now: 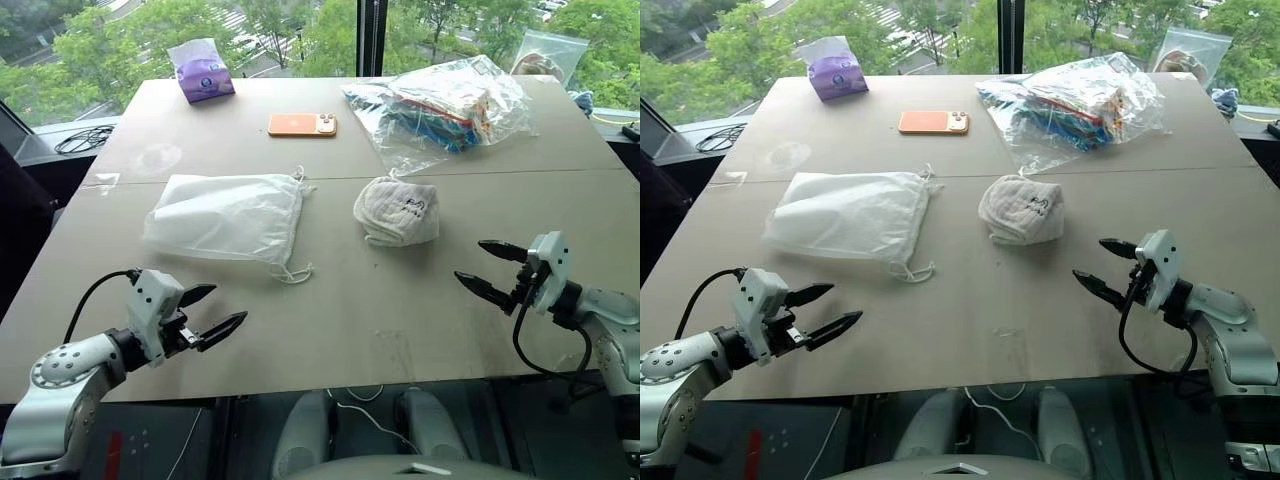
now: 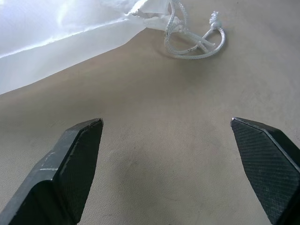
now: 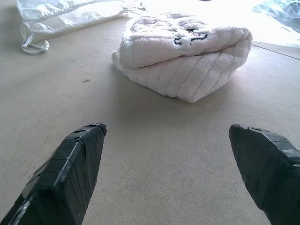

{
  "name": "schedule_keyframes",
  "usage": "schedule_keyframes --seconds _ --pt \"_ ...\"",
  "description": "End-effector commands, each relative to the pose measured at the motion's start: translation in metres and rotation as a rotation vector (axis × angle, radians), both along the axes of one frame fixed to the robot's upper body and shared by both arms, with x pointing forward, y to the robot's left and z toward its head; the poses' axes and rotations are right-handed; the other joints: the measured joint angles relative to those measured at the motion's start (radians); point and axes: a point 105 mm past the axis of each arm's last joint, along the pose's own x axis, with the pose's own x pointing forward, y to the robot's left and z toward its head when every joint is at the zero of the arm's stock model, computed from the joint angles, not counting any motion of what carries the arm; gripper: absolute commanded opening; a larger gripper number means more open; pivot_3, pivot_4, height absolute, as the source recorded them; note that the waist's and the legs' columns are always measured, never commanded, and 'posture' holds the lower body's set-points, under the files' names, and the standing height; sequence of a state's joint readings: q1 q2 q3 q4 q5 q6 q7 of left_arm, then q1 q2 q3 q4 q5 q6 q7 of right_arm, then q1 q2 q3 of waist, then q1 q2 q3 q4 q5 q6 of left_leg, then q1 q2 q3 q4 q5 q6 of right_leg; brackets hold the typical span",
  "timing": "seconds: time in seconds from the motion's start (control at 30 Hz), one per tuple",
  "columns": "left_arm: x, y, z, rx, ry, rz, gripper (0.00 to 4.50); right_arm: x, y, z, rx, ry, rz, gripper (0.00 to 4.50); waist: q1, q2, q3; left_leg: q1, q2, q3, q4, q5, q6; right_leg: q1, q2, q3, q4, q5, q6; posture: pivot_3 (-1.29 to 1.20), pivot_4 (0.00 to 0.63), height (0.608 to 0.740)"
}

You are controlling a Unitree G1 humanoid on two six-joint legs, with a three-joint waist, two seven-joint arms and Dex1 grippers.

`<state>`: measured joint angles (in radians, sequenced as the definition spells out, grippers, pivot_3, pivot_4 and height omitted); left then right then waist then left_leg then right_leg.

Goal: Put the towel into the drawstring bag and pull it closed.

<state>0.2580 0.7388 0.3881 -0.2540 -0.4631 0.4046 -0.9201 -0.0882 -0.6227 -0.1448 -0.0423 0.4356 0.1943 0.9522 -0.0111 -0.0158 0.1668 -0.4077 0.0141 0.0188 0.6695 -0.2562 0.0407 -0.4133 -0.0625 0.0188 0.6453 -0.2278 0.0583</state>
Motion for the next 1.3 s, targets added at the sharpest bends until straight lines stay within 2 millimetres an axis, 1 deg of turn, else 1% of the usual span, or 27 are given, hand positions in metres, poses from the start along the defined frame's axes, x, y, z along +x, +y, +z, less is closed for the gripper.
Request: schedule_keyframes --seconds 0.03,0.27,0.57,0.67,0.73,0.83,0.87,0.93,0.97,1.03,1.13,1.2,1.3 --pt "0.002 -0.002 0.013 0.007 -0.075 -0.001 4.50 0.001 -0.004 0.013 0.011 -0.055 0.010 4.47 0.000 0.000 0.000 0.000 0.000 0.000 0.000 0.000 0.000 0.000 0.000 0.000 0.000 0.000 0.000 0.00 0.150 0.740" --pt "0.006 -0.007 0.018 -0.033 -0.121 0.010 4.50 0.003 -0.004 0.012 -0.012 -0.061 0.030 4.47 0.000 0.000 0.000 0.000 0.000 0.000 0.000 0.000 0.000 0.000 0.000 0.000 0.000 0.000 0.000 0.00 0.150 0.740" --pt "0.009 -0.019 0.040 -0.097 -0.190 -0.005 4.50 0.001 -0.004 0.013 -0.033 -0.064 0.045 4.47 0.000 0.000 0.000 0.000 0.000 0.000 0.000 0.000 0.000 0.000 0.000 0.000 0.000 0.000 0.001 0.00 0.150 0.740" --pt "0.009 -0.024 0.045 -0.103 -0.199 -0.014 4.50 0.002 -0.002 0.017 -0.028 -0.087 0.055 4.47 0.000 0.000 0.000 0.001 0.000 0.000 0.000 0.000 0.000 0.000 0.000 0.001 0.000 0.000 0.001 0.00 0.150 0.740" --pt "0.012 -0.034 0.048 -0.125 -0.211 -0.019 4.50 0.002 0.000 0.025 0.003 -0.101 0.065 4.47 0.000 0.000 0.000 0.001 0.000 0.000 0.000 0.000 0.000 0.000 0.000 0.001 0.000 0.000 0.001 0.00 0.150 0.740" --pt "0.030 -0.053 0.048 -0.084 -0.244 0.050 4.50 0.002 0.008 0.034 0.018 -0.114 0.111 4.47 0.004 0.000 0.000 0.001 0.000 0.000 0.001 0.000 0.000 0.001 0.000 0.001 0.000 0.001 0.001 0.00 0.150 0.740" --pt "0.042 -0.061 0.050 -0.065 -0.275 0.098 4.50 0.003 0.012 0.041 0.029 -0.126 0.131 4.47 0.005 0.000 0.000 0.001 -0.001 0.000 0.001 0.000 0.000 0.002 0.000 0.001 0.000 0.002 0.004 0.00 0.150 0.740" --pt "0.059 -0.076 0.056 -0.011 -0.346 0.161 4.50 0.002 0.022 0.052 0.038 -0.139 0.174 4.47 0.009 0.000 0.000 0.002 -0.002 0.000 0.001 0.000 0.000 0.004 0.000 0.001 0.000 0.002 0.004 0.00 0.150 0.740" --pt "0.065 -0.083 0.062 -0.015 -0.377 0.187 4.50 0.001 0.026 0.056 0.036 -0.145 0.192 4.47 0.009 -0.001 0.000 0.004 -0.003 -0.001 0.001 0.000 0.000 0.006 0.000 0.001 0.000 0.003 0.004 0.00 0.150 0.740" --pt "0.072 -0.089 0.065 -0.009 -0.396 0.232 4.50 0.000 0.030 0.060 0.034 -0.149 0.211 4.47 0.007 -0.002 0.000 0.005 -0.004 -0.001 0.001 0.000 0.000 0.006 0.000 0.001 0.000 0.003 0.004 0.00 0.150 0.740" --pt "0.087 -0.095 0.060 0.129 -0.427 0.300 4.50 0.000 0.037 0.071 0.031 -0.164 0.241 4.47 0.004 -0.001 0.000 0.006 -0.003 -0.001 -0.001 0.000 0.000 0.006 0.000 0.001 0.000 0.003 0.004 0.00 0.150 0.740" --pt "0.092 -0.102 0.057 0.165 -0.436 0.317 4.50 0.001 0.039 0.076 0.028 -0.173 0.250 4.47 0.003 -0.001 0.000 0.006 -0.005 -0.001 -0.001 0.000 0.000 0.006 0.001 0.001 0.000 0.003 0.004 0.00 0.150 0.740" --pt "0.101 -0.115 0.044 0.251 -0.439 0.357 4.50 0.000 0.043 0.082 0.012 -0.185 0.268 4.47 0.005 -0.001 0.000 0.006 -0.004 -0.001 -0.001 0.000 0.000 0.006 0.000 0.001 0.000 0.003 0.004 0.00 0.150 0.740"
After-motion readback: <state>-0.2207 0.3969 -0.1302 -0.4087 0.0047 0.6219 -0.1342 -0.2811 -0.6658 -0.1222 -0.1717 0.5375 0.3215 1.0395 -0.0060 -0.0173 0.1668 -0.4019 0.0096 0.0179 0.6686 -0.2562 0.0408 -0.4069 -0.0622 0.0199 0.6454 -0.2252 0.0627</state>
